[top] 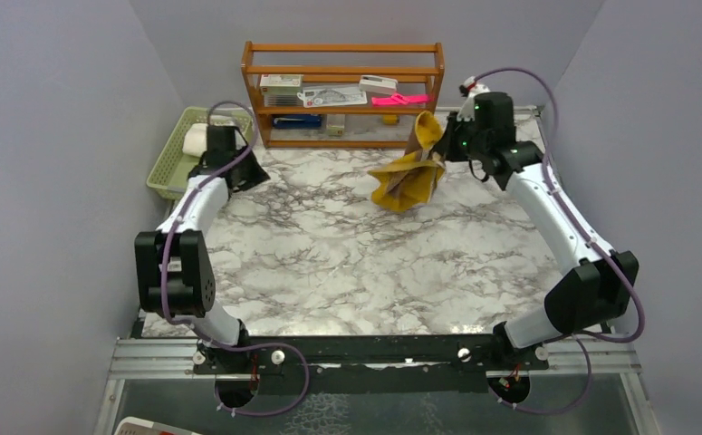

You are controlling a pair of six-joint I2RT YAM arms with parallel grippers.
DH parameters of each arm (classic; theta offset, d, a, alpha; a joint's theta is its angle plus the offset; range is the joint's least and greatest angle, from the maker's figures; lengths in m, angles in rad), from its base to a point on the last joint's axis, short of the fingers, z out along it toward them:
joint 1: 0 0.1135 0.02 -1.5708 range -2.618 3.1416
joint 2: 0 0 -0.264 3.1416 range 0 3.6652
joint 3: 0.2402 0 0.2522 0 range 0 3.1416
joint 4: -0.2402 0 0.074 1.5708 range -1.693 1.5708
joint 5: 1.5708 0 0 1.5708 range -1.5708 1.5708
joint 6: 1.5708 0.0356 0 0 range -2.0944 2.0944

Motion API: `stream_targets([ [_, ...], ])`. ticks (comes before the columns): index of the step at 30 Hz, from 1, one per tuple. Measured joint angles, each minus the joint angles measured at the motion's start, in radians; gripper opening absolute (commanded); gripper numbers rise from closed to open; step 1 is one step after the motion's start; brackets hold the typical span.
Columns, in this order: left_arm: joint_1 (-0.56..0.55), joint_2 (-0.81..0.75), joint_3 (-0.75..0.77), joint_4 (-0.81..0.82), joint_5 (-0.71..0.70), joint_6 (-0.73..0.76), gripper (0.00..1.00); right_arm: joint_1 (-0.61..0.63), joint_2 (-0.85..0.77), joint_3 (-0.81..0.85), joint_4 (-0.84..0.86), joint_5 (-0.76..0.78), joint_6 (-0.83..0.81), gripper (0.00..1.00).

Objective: Roll the towels
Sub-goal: Flatten out the towel at the center of the board.

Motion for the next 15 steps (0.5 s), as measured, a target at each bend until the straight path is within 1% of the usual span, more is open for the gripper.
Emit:
stream_targets([
  [2,0.068,-0.048,0.046,-0.042,-0.002,0.017,0.00,-0.052,-0.024,0.028,0.009,-0.050,0.015,0.01],
  [5,0.144,-0.096,0.166,-0.099,0.024,0.049,0.00,-0.095,-0.021,0.079,0.012,-0.136,0.025,0.01],
  [7,0.147,-0.109,0.227,-0.103,0.066,0.062,0.00,-0.098,-0.015,0.100,0.013,-0.202,0.031,0.01],
  [8,0.131,-0.116,0.249,-0.101,0.085,0.068,0.00,-0.097,-0.014,0.102,0.015,-0.232,0.032,0.01],
  [9,0.095,-0.123,0.259,-0.094,0.097,0.077,0.08,-0.097,-0.014,0.101,0.015,-0.259,0.034,0.01],
  [10,0.044,-0.131,0.260,-0.088,0.098,0.086,0.20,-0.096,-0.014,0.100,0.016,-0.286,0.038,0.01],
  [11,-0.010,-0.137,0.257,-0.081,0.102,0.094,0.39,-0.094,-0.014,0.098,0.016,-0.304,0.039,0.01],
  [12,-0.106,-0.140,0.245,-0.059,0.093,0.111,0.50,-0.093,-0.014,0.093,0.018,-0.325,0.041,0.01],
  [13,-0.196,-0.142,0.229,-0.032,0.087,0.122,0.57,-0.093,-0.015,0.088,0.018,-0.341,0.043,0.01],
  [15,-0.385,-0.142,0.177,0.035,0.086,0.150,0.66,-0.092,-0.015,0.074,0.018,-0.367,0.048,0.01],
])
